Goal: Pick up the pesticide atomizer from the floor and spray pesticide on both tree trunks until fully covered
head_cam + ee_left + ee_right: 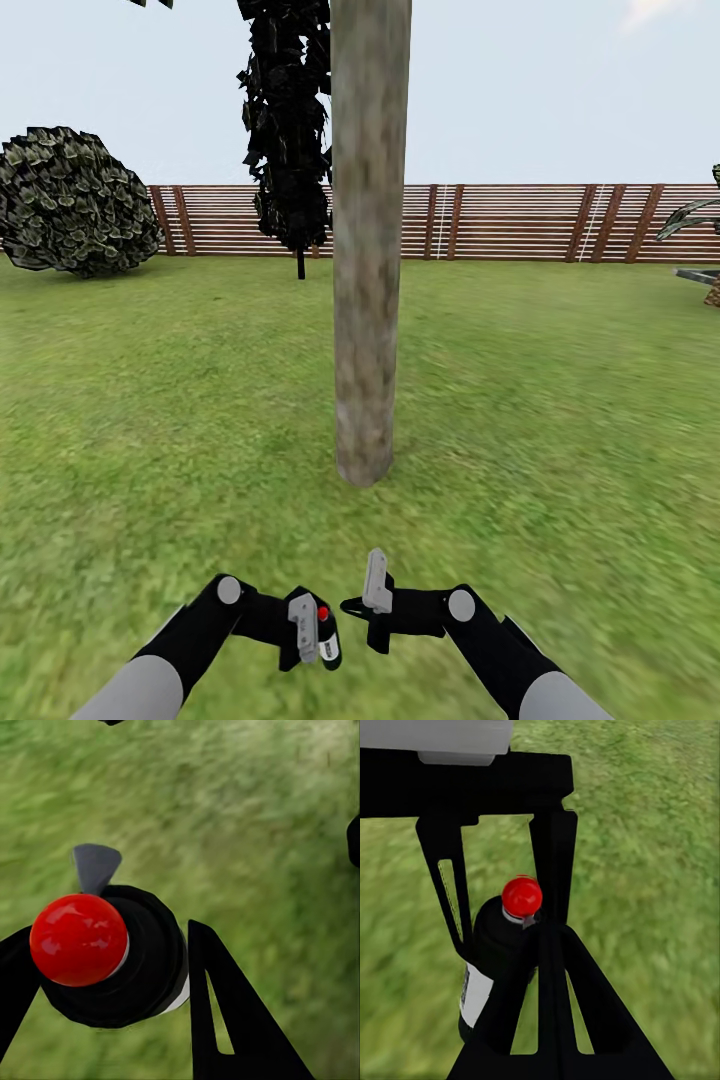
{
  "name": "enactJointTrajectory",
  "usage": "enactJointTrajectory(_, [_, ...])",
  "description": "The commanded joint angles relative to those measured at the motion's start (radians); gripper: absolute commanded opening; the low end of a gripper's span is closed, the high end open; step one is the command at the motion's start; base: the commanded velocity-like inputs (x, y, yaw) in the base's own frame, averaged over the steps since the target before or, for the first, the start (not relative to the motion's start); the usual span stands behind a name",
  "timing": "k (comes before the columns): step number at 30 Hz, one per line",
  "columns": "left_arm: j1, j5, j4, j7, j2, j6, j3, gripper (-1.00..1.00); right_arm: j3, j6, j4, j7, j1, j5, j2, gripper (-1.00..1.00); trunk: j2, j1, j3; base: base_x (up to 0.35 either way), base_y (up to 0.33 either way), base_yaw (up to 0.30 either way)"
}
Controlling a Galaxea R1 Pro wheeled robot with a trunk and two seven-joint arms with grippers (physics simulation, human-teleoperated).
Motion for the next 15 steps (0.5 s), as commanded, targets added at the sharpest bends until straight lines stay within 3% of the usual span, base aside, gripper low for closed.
enactJointTrajectory(1, [0.000,0.000,0.001,-0.002,-0.005,0.000,0.000,-1.00,0.000,0.000,0.000,0.000,0.000,0.000,0.000,-1.00,0.000,0.000,0.000,0.000,0.000,0.000])
enactJointTrajectory(15, [-0.001,0.002,0.002,-0.005,-0.020,-0.002,-0.001,-1.00,-0.001,0.000,0.000,0.000,0.000,0.000,0.000,-1.00,0.000,0.000,0.000,0.000,0.000,0.000])
